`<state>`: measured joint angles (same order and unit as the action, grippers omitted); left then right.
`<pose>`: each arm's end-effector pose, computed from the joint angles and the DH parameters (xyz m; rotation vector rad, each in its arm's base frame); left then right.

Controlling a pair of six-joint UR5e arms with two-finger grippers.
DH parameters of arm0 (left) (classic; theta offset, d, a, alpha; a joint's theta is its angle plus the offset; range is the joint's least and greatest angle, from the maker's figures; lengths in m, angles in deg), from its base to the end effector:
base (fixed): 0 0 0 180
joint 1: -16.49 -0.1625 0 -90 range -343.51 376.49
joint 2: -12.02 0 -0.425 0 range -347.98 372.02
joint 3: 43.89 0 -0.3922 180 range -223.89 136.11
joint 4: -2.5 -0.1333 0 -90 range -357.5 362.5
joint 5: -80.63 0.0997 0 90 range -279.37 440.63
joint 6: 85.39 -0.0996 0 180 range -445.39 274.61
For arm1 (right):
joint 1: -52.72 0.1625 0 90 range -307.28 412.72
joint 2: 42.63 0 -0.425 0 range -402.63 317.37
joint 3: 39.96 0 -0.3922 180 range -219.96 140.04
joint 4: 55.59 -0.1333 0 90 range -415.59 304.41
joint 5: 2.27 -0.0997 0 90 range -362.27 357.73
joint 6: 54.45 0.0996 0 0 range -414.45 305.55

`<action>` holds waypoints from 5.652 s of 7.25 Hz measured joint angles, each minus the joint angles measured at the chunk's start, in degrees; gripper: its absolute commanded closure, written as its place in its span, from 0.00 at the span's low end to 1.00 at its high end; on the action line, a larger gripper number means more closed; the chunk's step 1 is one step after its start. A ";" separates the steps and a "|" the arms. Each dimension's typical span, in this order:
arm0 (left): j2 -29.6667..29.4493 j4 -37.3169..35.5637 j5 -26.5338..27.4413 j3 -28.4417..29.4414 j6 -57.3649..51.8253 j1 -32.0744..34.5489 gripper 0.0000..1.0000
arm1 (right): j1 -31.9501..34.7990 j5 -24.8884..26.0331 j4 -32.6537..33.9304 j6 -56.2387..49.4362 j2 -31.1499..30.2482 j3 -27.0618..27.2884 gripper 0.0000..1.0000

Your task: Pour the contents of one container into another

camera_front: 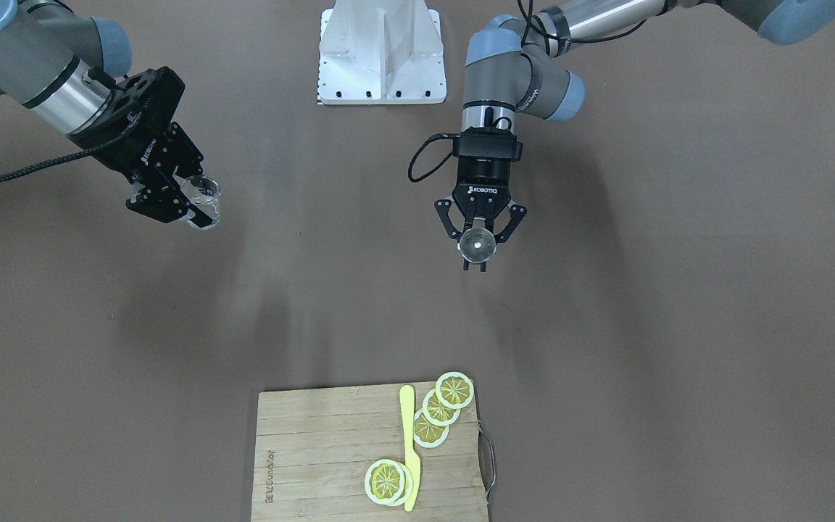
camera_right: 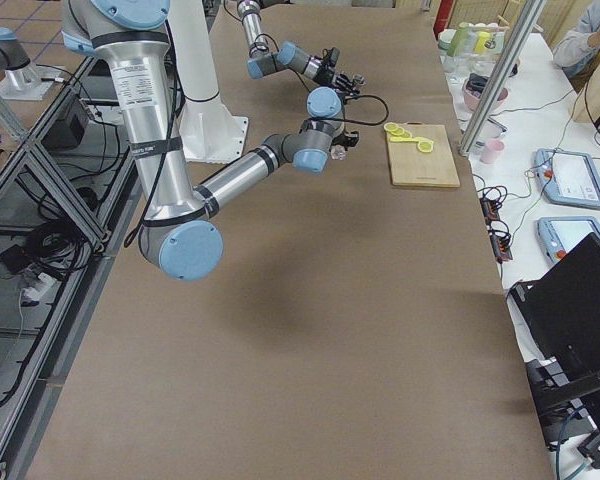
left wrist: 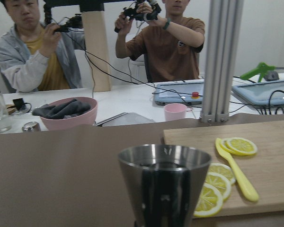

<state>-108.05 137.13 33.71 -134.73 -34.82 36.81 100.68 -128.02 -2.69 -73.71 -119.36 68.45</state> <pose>0.5347 -0.4127 0.2505 1.1647 0.7601 -0.2169 -0.3077 -0.4534 0.3065 1.1115 -0.8261 -1.2806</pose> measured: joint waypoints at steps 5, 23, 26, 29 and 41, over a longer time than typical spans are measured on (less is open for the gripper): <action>-4.24 17.12 -17.71 4.69 -10.56 -0.03 1.00 | 4.79 -5.83 16.55 -13.82 3.63 2.42 1.00; -10.00 27.00 -29.68 7.90 -33.93 1.20 1.00 | -0.75 -1.35 29.19 -10.57 14.33 3.09 1.00; -10.01 27.15 -29.44 7.73 -33.87 1.21 1.00 | -0.79 -1.19 31.39 -7.19 15.16 4.04 1.00; -10.08 27.18 -29.39 7.66 -33.86 1.21 1.00 | -0.99 -0.52 34.66 -6.96 17.29 4.25 1.00; -10.10 27.62 -29.37 7.52 -33.61 1.83 1.00 | -1.62 4.79 51.13 -8.31 25.28 7.34 1.00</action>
<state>-118.15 164.75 4.34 -127.20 -68.44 38.64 99.06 -123.23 48.44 -82.03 -94.08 75.79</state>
